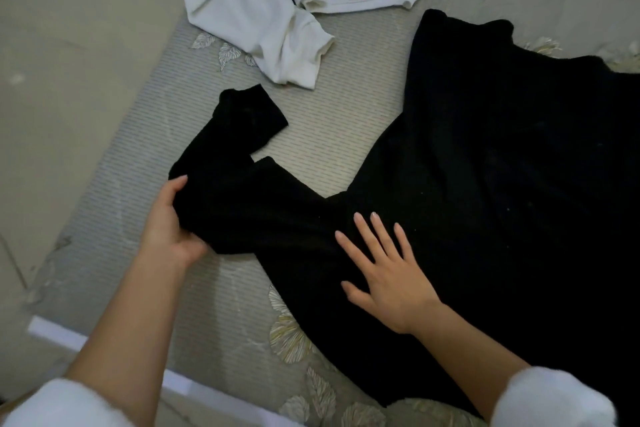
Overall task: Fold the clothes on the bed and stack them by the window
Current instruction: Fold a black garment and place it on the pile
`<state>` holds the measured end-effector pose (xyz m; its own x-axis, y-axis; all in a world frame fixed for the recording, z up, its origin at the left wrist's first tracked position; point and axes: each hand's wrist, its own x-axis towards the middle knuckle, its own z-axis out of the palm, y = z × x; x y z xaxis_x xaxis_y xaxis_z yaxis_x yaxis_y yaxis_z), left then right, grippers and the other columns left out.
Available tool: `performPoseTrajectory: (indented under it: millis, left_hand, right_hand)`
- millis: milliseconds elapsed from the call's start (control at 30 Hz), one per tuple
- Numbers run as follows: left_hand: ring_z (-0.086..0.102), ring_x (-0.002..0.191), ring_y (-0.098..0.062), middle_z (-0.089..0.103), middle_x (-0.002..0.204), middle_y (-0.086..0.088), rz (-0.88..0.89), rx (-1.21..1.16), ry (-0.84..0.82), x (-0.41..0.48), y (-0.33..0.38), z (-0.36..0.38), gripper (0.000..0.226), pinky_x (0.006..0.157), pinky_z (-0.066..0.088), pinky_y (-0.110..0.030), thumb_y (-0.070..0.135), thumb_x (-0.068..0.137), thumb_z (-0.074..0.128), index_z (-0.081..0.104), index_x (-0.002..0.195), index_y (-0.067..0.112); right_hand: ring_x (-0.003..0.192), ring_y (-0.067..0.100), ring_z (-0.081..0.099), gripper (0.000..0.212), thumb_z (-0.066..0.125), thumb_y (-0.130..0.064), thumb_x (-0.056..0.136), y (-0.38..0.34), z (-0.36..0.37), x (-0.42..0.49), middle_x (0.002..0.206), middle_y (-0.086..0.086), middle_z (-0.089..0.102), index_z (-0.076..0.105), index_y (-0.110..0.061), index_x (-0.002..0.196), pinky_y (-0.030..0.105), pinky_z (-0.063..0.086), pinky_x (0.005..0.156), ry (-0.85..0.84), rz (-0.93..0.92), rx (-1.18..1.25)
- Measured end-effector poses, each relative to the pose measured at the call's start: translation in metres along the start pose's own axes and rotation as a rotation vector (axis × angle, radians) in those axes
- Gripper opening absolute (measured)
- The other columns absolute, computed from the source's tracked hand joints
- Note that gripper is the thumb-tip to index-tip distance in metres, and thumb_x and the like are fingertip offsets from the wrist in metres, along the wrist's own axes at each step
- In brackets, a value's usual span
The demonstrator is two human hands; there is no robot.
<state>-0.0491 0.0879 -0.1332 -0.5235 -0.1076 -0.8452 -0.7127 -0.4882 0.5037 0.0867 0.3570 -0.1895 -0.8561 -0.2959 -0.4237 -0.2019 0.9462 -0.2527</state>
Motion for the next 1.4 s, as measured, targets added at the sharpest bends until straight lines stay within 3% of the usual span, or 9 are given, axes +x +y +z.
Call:
performPoseTrajectory:
  millis: [167,267,400,500,667,933,1133,1233,1400]
  left_hand:
    - [0.069,0.091,-0.016,0.072,0.095,-0.004,0.497,0.033,0.059,-0.004,0.017,0.042,0.017,0.080,0.055,-0.029,0.021,0.085,0.063,0.067,0.100,0.014]
    - [0.060,0.077,0.005,0.064,0.082,0.013,1.009,0.452,0.081,-0.024,0.004,0.089,0.005,0.076,0.048,-0.015,0.025,0.084,0.063,0.062,0.089,0.024]
    - [0.054,0.088,-0.007,0.058,0.094,0.002,1.350,1.000,-0.336,-0.053,-0.066,0.151,0.015,0.082,0.041,-0.018,0.026,0.087,0.061,0.053,0.086,0.014]
    - [0.023,0.142,-0.025,0.031,0.153,-0.009,1.208,1.630,-0.829,-0.060,-0.132,0.165,0.045,0.117,0.019,-0.042,0.035,0.086,0.060,0.051,0.127,0.019]
    - [-0.030,0.141,-0.017,-0.021,0.158,0.002,1.002,2.086,-0.899,-0.039,-0.180,0.113,0.080,0.116,-0.014,-0.042,0.046,0.089,0.050,0.003,0.152,0.033]
    - [0.012,0.146,-0.028,0.017,0.158,-0.005,1.187,2.189,-0.727,-0.035,-0.168,0.081,0.066,0.114,0.013,-0.043,0.043,0.088,0.036,0.026,0.150,0.022]
    - [0.009,0.147,-0.024,0.018,0.159,-0.001,1.227,2.109,-0.762,-0.036,-0.169,0.091,0.057,0.116,0.009,-0.045,0.034,0.093,0.034,0.028,0.149,0.024]
    - [-0.005,0.148,-0.022,0.008,0.160,0.000,1.161,2.166,-0.815,-0.036,-0.173,0.097,0.058,0.116,-0.002,-0.044,0.041,0.094,0.029,0.020,0.150,0.031]
    - [-0.004,0.148,-0.019,0.005,0.161,0.000,1.225,2.132,-0.771,-0.033,-0.176,0.115,0.058,0.117,-0.002,-0.043,0.053,0.097,0.024,0.020,0.151,0.032]
  right_hand:
    - [0.145,0.007,-0.017,0.071,0.027,-0.061,0.092,0.012,-0.011,-0.004,0.160,-0.009,-0.010,-0.007,-0.041,0.150,0.035,-0.005,0.118,0.161,-0.006,0.220]
    - [0.138,0.002,0.017,0.063,0.047,-0.046,0.093,0.028,-0.025,-0.014,0.147,-0.011,0.028,0.027,-0.026,0.148,0.028,0.015,0.111,0.464,0.240,0.504]
    - [0.110,0.006,0.049,0.032,0.055,-0.028,0.095,0.076,-0.042,-0.030,0.120,-0.009,0.050,0.049,-0.026,0.126,0.024,0.037,0.095,0.768,0.708,0.894]
    - [0.082,0.011,0.064,0.014,0.047,-0.020,0.093,0.115,-0.051,-0.049,0.094,0.000,0.064,0.058,-0.027,0.097,0.029,0.048,0.073,0.889,0.941,1.199]
    - [0.077,0.017,0.067,0.026,0.048,-0.009,0.091,0.140,-0.050,-0.060,0.088,0.004,0.064,0.050,-0.015,0.116,0.029,0.054,0.066,0.660,0.984,1.529]
    - [0.102,0.025,0.067,0.038,0.073,-0.019,0.080,0.155,-0.089,-0.018,0.112,0.007,0.070,0.066,-0.013,0.117,0.041,0.053,0.092,0.770,1.025,2.109]
    - [0.099,0.019,0.069,0.032,0.069,-0.011,0.079,0.193,-0.113,-0.034,0.107,0.000,0.072,0.070,-0.024,0.109,0.038,0.055,0.089,1.133,0.905,1.692]
    - [0.110,0.019,0.060,0.059,0.065,-0.010,0.082,0.217,-0.090,-0.057,0.128,0.000,0.060,0.050,-0.026,0.137,0.037,0.052,0.094,1.076,1.127,1.614]
    - [0.103,0.020,0.059,0.053,0.067,-0.019,0.084,0.248,-0.072,-0.067,0.126,0.005,0.056,0.048,-0.020,0.133,0.036,0.051,0.092,0.933,1.346,1.500]
